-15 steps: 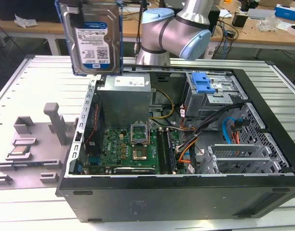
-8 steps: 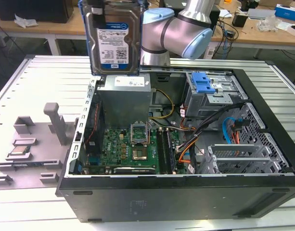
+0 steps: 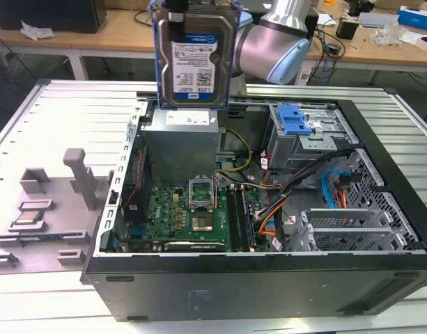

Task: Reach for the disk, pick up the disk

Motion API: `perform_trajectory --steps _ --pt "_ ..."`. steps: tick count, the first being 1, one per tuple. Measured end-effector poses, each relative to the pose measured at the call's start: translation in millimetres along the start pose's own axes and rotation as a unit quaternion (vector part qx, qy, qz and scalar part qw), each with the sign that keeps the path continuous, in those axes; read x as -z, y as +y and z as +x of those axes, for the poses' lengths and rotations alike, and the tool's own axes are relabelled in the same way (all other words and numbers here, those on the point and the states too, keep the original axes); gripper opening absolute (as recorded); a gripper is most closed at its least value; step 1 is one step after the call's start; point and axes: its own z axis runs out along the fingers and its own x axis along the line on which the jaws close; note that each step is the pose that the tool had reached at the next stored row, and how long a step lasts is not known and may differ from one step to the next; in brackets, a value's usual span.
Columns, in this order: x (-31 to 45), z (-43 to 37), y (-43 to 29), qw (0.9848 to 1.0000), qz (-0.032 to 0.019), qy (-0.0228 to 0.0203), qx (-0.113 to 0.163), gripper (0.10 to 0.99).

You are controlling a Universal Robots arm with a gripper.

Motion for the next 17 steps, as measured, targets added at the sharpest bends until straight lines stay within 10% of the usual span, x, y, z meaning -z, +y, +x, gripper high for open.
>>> perform_trajectory --steps 17 --pt "3.0 1.1 -77.3 1.0000 0.0000 0.0000 0.000 0.369"
